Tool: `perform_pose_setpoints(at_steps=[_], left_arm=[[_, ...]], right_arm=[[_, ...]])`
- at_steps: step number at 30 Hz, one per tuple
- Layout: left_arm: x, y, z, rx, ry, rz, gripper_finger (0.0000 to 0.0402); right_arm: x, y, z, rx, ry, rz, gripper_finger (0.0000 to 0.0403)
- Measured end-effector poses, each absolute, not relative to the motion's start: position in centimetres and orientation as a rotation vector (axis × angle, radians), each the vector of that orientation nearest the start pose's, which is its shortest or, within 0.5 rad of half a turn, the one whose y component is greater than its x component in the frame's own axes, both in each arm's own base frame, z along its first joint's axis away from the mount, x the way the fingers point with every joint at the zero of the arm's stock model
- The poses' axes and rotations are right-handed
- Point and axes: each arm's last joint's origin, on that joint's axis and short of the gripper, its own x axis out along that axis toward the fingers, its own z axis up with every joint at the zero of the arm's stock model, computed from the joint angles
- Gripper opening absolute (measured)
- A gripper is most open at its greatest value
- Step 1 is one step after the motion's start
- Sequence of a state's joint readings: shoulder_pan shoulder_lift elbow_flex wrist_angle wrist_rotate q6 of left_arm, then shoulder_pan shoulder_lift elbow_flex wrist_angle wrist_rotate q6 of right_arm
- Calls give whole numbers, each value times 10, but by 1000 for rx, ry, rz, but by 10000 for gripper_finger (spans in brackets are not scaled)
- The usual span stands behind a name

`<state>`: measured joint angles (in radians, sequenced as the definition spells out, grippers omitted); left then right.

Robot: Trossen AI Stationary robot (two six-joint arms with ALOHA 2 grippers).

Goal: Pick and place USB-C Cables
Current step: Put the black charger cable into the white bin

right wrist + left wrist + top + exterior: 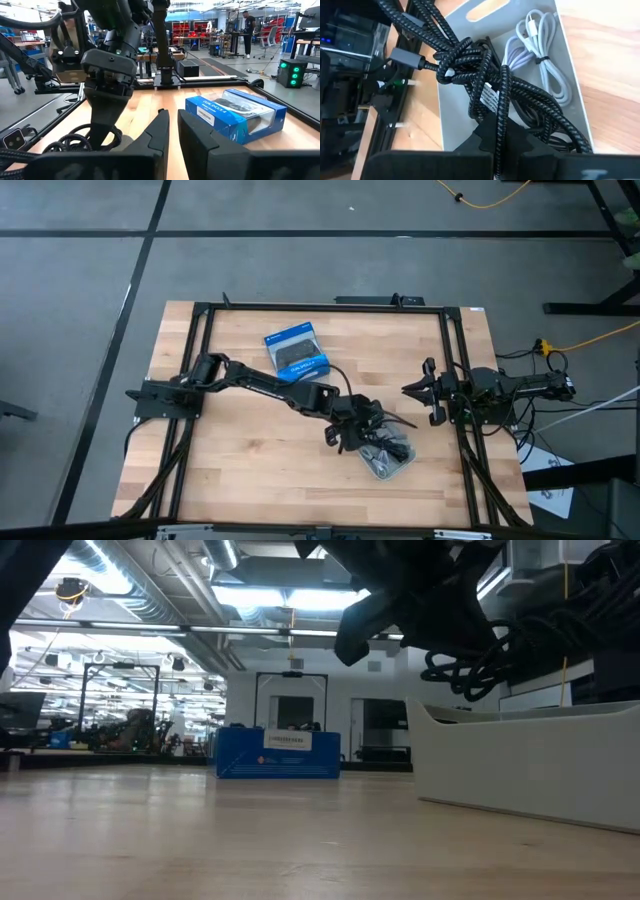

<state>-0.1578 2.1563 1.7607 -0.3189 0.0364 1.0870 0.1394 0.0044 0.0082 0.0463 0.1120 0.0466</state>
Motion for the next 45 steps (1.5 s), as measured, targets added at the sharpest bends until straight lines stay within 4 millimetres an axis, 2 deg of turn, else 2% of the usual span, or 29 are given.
perform_pose_setpoints(at_steps=[3,14,22,31,38,45], left_arm=[[482,-79,221,1089,554,-538,6],[482,-76,222,1109,582,-478,71],[490,-77,232,1116,472,-398,74],[488,-76,229,1044,522,-365,93],[485,-75,220,971,585,-424,103],[486,-63,219,862,624,-379,103]], right_arm=[[97,10,170,52,-49,29,45],[97,11,170,50,-45,36,45],[97,11,170,50,-44,38,45],[97,11,170,50,-44,39,45],[97,11,170,50,-45,39,45],[97,11,170,51,-44,40,45]])
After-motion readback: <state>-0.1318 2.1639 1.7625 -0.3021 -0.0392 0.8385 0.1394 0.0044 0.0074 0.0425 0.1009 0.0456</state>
